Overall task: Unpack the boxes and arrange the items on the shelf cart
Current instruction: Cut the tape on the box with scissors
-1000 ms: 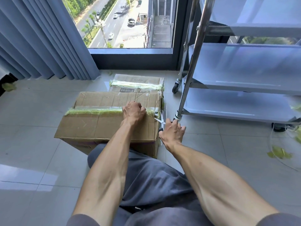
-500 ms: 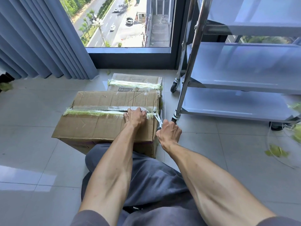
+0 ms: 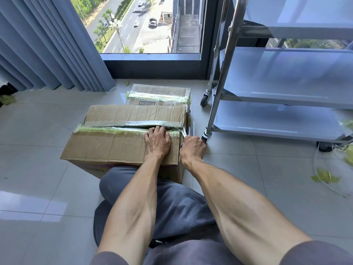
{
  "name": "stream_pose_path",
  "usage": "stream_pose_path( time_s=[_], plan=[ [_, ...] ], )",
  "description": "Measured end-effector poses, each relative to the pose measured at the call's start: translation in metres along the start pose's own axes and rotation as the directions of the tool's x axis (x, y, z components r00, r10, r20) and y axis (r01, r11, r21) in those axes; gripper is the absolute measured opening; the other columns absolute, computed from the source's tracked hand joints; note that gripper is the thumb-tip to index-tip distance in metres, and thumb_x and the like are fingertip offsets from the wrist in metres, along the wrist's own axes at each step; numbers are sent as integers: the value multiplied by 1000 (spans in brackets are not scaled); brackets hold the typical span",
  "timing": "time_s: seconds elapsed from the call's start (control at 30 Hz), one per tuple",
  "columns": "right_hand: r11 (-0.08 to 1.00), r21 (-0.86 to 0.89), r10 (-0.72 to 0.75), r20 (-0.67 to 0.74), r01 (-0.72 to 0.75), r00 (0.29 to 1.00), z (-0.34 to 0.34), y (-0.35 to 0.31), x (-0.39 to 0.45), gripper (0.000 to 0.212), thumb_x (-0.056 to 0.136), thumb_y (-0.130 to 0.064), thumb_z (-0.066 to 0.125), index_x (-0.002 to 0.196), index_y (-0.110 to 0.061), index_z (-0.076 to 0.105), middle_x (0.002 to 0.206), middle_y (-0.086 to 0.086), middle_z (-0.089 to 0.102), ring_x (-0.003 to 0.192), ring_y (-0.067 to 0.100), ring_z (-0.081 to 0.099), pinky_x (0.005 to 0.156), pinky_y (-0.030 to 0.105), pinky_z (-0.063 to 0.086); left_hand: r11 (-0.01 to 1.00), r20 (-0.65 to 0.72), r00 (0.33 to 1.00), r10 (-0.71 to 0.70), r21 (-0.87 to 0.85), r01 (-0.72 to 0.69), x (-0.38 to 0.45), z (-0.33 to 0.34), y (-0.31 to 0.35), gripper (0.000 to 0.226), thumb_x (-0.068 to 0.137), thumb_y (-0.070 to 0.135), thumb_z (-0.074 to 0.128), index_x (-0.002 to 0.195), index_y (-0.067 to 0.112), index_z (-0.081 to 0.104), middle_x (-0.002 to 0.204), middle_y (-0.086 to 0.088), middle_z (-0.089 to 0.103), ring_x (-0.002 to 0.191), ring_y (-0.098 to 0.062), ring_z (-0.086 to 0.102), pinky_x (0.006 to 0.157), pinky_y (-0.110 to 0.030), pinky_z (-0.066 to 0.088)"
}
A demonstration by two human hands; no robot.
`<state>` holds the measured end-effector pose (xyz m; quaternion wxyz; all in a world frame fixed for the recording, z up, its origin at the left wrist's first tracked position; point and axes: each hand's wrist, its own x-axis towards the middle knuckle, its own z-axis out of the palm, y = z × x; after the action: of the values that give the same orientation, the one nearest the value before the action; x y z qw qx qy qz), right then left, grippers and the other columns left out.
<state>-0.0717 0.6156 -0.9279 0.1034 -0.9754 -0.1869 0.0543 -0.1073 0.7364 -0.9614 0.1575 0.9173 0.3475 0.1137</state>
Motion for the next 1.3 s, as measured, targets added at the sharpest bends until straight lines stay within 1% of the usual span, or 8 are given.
stream_pose_path(
  time_s=[0.17, 0.3, 0.5, 0.7, 0.87, 1.0, 1.17, 1.3],
  plan=[
    [998, 44, 54, 13, -55, 998, 4, -6, -2, 30, 98, -1, 37, 111, -7, 63, 108, 12, 63, 99, 29, 64, 78, 36, 50, 1000, -15, 1000, 12, -12, -12, 1, 0, -1, 24, 96, 31, 48, 107, 16, 63, 123, 0, 62, 122, -24, 43, 106, -46, 25],
    [998, 24, 59, -64, -58, 996, 4, 0, 1, 24, 97, -11, 46, 120, -9, 53, 119, 11, 52, 109, 28, 55, 83, 38, 46, 999, -21, 999, 34, -11, -35, 2, -3, -2, 24, 96, 32, 47, 106, 17, 63, 122, 1, 62, 122, -24, 43, 105, -46, 27],
    [1000, 13, -1, -9, 1, 1000, 6, -5, 4, 27, 99, 1, 41, 103, -5, 67, 95, 12, 66, 89, 25, 67, 74, 32, 54, 999, -20, 999, 27, -23, -27, 1, -1, -3, 24, 96, 32, 47, 105, 16, 63, 121, 0, 62, 121, -24, 43, 106, -46, 27],
    [994, 85, 62, 11, -63, 998, 6, -9, 1, 24, 101, -4, 38, 112, -6, 59, 107, 12, 60, 94, 26, 64, 75, 34, 50, 999, -32, 999, 40, -6, -41, 2, -2, -4, 23, 95, 33, 48, 102, 16, 62, 117, 0, 63, 119, -24, 44, 102, -45, 28],
    [994, 88, 72, -8, -71, 997, -2, -3, 13, 21, 97, -17, 51, 114, -7, 57, 111, 11, 54, 100, 27, 60, 79, 36, 47, 999, -37, 998, 42, 0, -42, 0, -2, -4, 23, 95, 33, 47, 103, 17, 62, 118, 0, 61, 118, -24, 44, 103, -45, 27],
    [992, 105, 63, 7, -63, 998, -3, -9, 23, 26, 101, -4, 38, 112, -4, 61, 107, 13, 59, 97, 27, 64, 75, 33, 49, 1000, -37, 999, 22, -11, -23, 0, -2, 0, 23, 95, 32, 48, 103, 16, 62, 120, -1, 60, 119, -24, 44, 105, -46, 26],
    [982, 165, 97, -11, -94, 995, 5, -17, 12, 25, 100, -3, 40, 105, -4, 65, 101, 14, 66, 91, 26, 67, 70, 31, 49, 999, -69, 997, 36, 7, -35, 5, -6, -1, 25, 93, 33, 50, 101, 14, 63, 120, -3, 60, 116, -25, 46, 102, -46, 28],
    [948, 267, 198, -80, -171, 977, 9, -18, 11, 22, 99, -3, 38, 112, -11, 54, 103, 11, 60, 90, 28, 65, 83, 39, 41, 998, -41, 997, 66, 2, -66, 7, -8, -8, 27, 97, 33, 47, 109, 18, 65, 128, -2, 58, 122, -24, 44, 104, -45, 27]
  ],
)
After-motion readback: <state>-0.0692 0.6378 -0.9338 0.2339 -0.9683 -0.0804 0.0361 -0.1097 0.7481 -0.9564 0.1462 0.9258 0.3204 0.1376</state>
